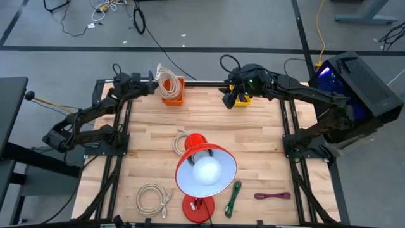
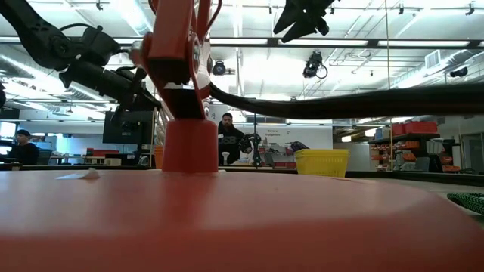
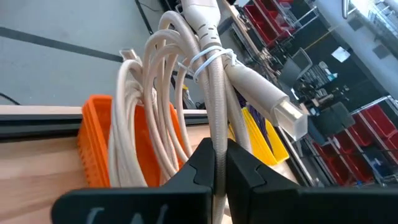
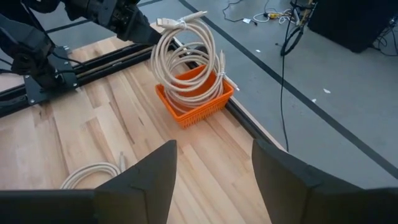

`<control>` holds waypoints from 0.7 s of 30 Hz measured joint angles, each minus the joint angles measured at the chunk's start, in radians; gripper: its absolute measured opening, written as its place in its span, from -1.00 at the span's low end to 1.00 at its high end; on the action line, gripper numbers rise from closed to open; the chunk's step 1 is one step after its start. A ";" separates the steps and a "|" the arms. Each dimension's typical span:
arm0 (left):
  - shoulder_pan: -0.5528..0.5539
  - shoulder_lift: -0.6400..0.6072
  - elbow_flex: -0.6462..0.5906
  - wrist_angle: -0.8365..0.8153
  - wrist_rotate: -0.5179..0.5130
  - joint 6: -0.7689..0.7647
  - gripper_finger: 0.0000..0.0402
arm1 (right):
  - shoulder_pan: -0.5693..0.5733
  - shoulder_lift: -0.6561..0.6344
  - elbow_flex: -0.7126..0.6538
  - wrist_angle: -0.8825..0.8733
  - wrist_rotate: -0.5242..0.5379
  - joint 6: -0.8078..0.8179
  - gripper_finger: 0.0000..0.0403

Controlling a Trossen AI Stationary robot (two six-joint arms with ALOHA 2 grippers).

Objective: Pick & Place USB Port
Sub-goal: Put the brown HDMI cable into the orange bin

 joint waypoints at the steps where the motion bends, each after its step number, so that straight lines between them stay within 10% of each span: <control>1: -0.008 0.000 0.000 0.000 -0.002 -0.004 -0.93 | 0.000 0.000 0.000 0.000 0.000 0.000 0.03; 21: -0.123 0.051 0.001 0.090 -0.116 -0.013 -0.93 | -0.001 0.000 0.000 0.023 0.008 -0.015 0.03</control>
